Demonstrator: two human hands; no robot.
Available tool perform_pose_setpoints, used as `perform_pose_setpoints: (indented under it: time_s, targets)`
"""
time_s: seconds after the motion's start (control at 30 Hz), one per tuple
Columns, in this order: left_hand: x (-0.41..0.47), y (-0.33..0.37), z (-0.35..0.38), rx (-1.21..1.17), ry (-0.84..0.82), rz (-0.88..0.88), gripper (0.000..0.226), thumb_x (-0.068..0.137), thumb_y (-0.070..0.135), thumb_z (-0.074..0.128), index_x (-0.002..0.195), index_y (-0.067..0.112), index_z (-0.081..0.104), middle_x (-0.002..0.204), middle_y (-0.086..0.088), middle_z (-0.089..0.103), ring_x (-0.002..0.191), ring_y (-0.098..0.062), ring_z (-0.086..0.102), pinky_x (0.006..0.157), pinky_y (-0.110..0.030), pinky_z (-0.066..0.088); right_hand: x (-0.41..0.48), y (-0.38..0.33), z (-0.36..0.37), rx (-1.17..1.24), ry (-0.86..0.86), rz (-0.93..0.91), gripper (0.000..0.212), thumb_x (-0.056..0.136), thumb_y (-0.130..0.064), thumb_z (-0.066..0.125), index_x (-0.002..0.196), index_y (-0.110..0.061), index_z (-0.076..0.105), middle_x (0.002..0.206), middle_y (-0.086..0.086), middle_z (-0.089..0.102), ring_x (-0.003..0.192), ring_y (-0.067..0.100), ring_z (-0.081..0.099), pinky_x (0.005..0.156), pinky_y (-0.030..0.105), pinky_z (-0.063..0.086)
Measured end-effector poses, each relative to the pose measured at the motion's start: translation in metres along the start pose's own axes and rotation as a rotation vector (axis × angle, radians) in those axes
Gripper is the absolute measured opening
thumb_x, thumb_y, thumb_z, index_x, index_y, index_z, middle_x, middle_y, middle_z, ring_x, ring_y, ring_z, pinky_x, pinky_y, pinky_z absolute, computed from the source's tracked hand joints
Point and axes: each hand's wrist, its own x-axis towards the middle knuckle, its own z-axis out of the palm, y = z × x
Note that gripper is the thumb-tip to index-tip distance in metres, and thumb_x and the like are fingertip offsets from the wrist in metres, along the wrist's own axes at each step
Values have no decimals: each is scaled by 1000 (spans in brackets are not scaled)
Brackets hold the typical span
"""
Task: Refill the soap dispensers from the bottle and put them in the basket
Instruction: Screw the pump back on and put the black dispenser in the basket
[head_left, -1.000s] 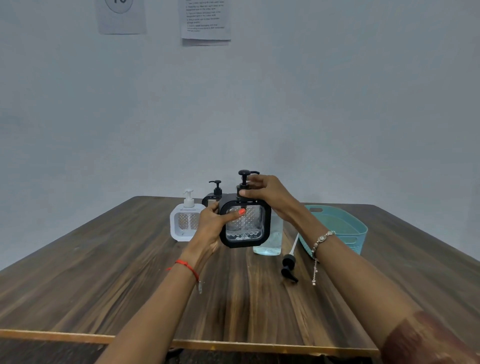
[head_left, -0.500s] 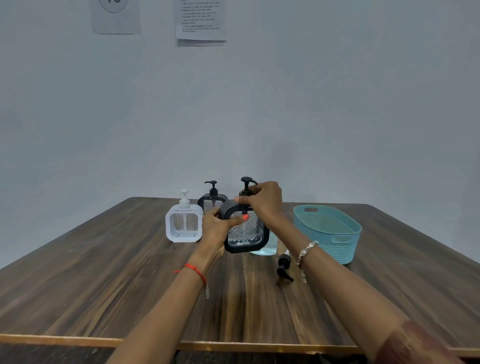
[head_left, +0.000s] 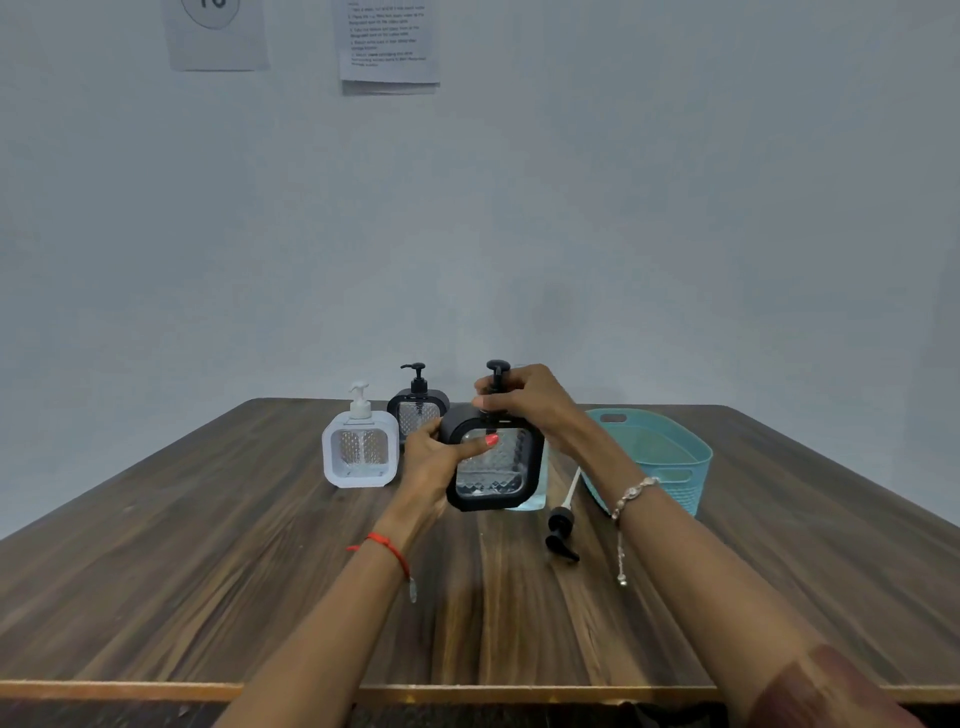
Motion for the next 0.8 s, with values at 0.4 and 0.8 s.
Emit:
perform_pose_setpoints:
  time_s: [0.4, 0.8]
  targets:
    - [0, -6, 5, -106, -7, -31, 28, 63, -15, 73, 81, 6, 67, 66, -5, 74, 60, -18, 70, 53, -27, 57, -9, 1, 10, -46, 231, -81, 23, 71, -4, 77, 92, 3, 70, 86, 16, 71, 62, 9, 67, 58, 12, 51]
    - [0, -18, 25, -33, 6, -28, 31, 62, -16, 73, 82, 4, 62, 57, 1, 71, 52, -13, 68, 45, -22, 53, -23, 5, 14, -185, 460, -105, 14, 74, -7, 74, 79, 6, 71, 76, 21, 71, 69, 31, 69, 60, 36, 58]
